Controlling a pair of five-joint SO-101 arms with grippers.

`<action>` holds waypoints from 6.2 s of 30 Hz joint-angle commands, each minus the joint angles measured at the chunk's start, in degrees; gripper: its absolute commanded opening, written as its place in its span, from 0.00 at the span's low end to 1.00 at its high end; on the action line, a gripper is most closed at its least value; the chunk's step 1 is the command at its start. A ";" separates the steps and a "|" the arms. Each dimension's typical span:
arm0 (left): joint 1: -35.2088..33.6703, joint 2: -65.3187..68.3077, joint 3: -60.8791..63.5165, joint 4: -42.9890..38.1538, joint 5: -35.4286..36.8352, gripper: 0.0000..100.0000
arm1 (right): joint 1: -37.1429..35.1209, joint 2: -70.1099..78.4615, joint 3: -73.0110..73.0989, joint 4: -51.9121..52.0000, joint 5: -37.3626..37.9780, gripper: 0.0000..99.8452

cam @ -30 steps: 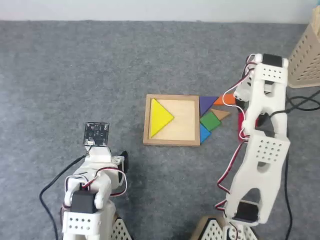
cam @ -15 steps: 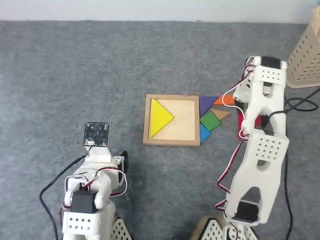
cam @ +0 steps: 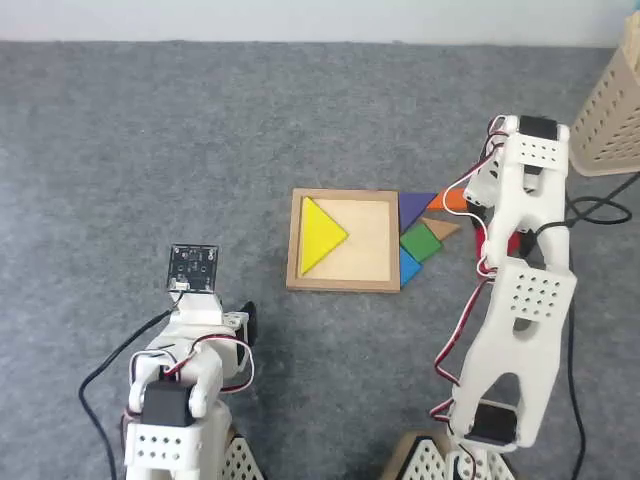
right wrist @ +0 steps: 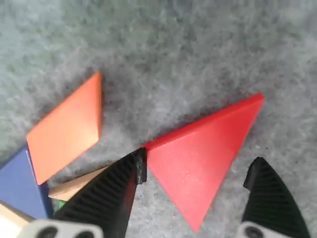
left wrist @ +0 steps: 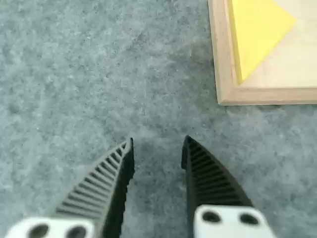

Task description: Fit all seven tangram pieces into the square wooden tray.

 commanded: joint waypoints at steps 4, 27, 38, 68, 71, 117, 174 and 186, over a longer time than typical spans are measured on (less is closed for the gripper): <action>-0.18 -1.14 -0.13 -0.35 0.35 0.15 | -3.12 -2.68 -2.37 -0.57 1.14 0.33; -0.18 -1.14 -0.13 -0.35 0.35 0.15 | -0.66 2.33 -2.37 -3.56 -0.79 0.33; -0.18 -1.14 -0.13 -0.35 0.35 0.15 | -1.89 2.68 -2.29 -0.75 -0.44 0.33; -0.18 -1.14 -0.13 -0.35 0.35 0.15 | -0.57 -9.54 -2.11 6.55 0.88 0.14; -0.18 -1.14 -0.13 -0.35 0.35 0.15 | -0.66 -10.77 -2.02 6.64 2.99 0.13; -0.18 -1.14 -0.13 -0.35 0.35 0.15 | 0.66 -38.55 30.59 4.79 116.84 0.24; -0.18 -1.14 -0.13 -0.35 0.35 0.15 | 5.14 -21.41 41.41 -28.35 118.95 0.15; -0.18 -1.14 -0.13 -0.35 0.35 0.15 | -1.63 -21.32 34.37 -16.22 89.76 0.14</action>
